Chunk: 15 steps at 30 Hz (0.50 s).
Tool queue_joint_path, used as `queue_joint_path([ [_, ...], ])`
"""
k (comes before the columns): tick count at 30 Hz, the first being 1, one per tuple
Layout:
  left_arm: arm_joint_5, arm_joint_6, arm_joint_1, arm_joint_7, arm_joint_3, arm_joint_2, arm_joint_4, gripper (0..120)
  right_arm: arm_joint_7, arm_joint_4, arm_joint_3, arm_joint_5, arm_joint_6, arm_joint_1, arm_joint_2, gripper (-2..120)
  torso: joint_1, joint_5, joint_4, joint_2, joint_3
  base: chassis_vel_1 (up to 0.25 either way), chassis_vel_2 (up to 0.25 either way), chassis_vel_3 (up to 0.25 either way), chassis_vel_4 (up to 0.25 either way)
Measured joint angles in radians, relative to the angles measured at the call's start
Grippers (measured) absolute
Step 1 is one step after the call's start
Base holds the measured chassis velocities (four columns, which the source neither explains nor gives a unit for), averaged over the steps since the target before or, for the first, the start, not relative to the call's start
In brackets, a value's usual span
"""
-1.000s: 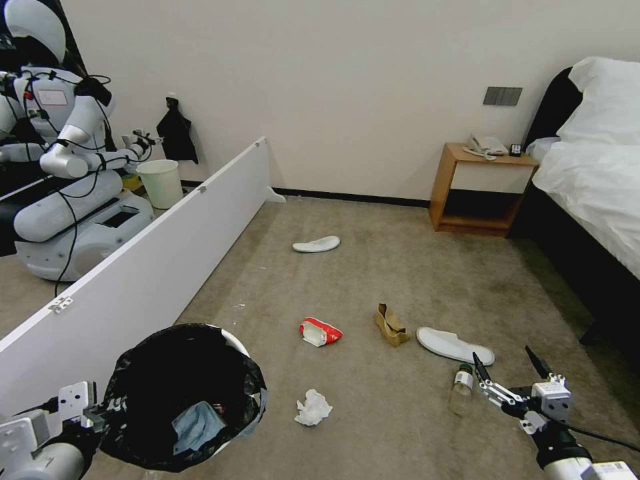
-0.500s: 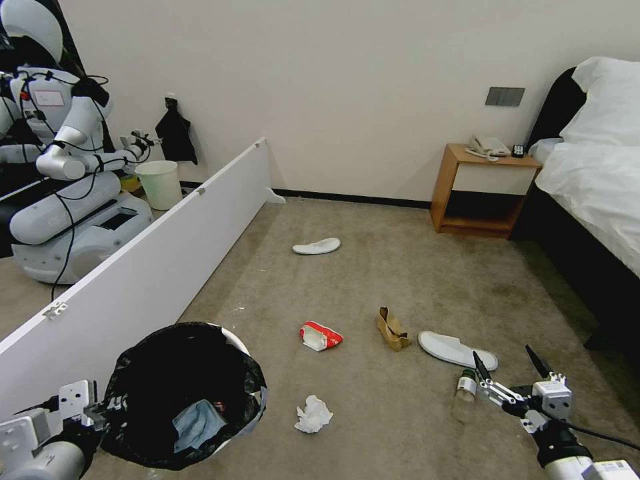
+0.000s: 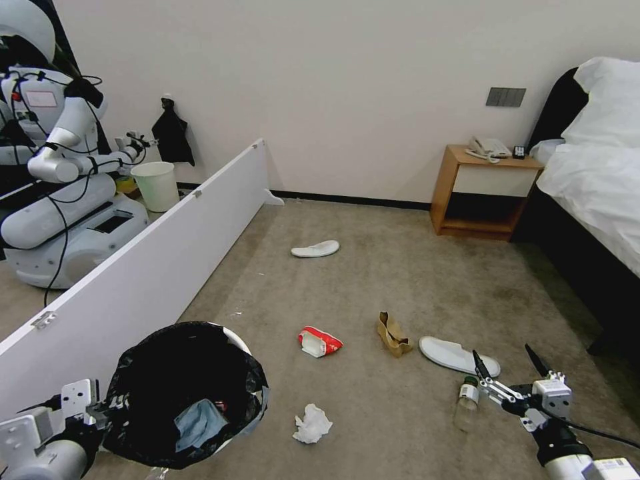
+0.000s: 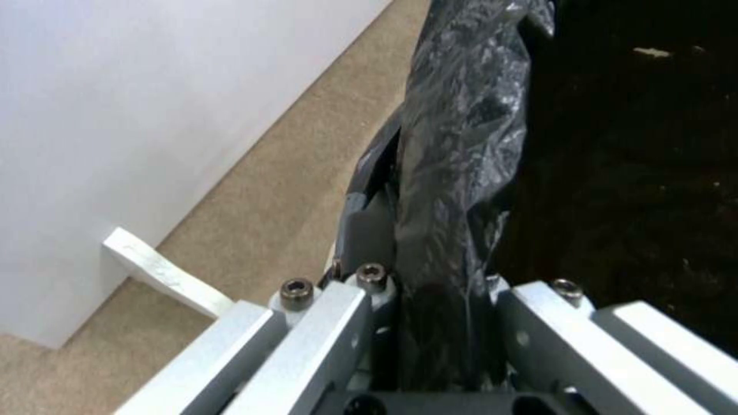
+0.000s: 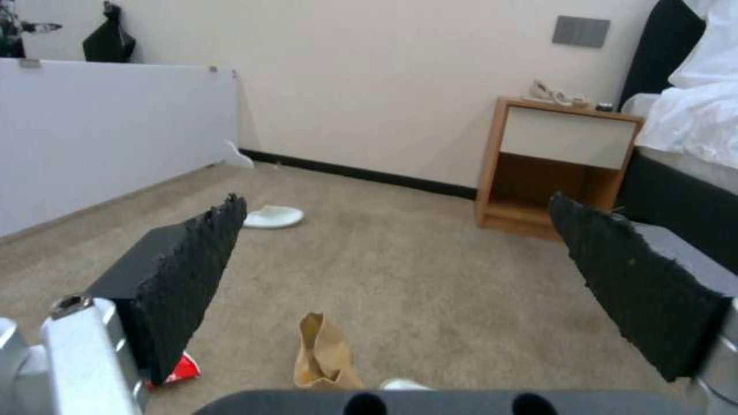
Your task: Pick up the trash bin, then pick up the garbage from the floor and place it into the trash bin.
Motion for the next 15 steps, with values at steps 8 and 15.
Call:
queue_joint_path([
  [8, -0.001, 0.001, -0.002, -0.001, 0.001, 0.001, 0.000, 3, -0.001, -0.001, 0.000, 0.002, -0.002, 0.003, -0.001, 100, 0.000, 0.0000, 0.0000, 0.000, 0.000, -0.013, 0.008, 0.009, -0.006],
  [15, -0.001, 0.001, -0.001, -0.001, 0.001, -0.001, 0.000, 3, -0.001, -0.001, 0.000, 0.003, -0.003, 0.004, -0.003, 100, 0.000, 0.0000, 0.0000, 0.000, 0.000, 0.000, 0.000, 0.000, 0.000],
])
